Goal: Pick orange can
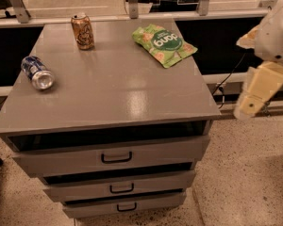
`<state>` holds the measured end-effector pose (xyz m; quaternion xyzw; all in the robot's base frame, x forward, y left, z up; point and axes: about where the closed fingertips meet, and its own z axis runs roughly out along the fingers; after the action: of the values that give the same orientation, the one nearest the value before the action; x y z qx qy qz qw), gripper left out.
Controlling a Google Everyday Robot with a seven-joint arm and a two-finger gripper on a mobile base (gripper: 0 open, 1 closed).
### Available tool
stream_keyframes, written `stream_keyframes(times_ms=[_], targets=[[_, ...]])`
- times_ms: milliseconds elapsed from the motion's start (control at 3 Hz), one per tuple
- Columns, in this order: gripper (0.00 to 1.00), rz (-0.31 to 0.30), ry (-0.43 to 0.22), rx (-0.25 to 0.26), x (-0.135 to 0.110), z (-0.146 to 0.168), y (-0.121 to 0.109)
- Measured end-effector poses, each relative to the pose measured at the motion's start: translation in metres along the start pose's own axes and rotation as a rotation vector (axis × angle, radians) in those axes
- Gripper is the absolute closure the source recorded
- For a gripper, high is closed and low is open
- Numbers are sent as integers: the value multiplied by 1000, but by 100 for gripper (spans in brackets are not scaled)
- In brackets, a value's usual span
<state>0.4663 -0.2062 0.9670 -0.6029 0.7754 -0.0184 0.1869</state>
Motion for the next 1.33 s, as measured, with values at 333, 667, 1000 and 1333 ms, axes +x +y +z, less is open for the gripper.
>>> stream_keyframes(times_ms=[333,667,1000,1333], targets=[[0,-9,-155,0,-50,47,-45],[0,-31,-283,18,-110,80,-83],[0,-58,-371,45,-175,102,-111],[0,-62,-377,43,-177,103,-111]])
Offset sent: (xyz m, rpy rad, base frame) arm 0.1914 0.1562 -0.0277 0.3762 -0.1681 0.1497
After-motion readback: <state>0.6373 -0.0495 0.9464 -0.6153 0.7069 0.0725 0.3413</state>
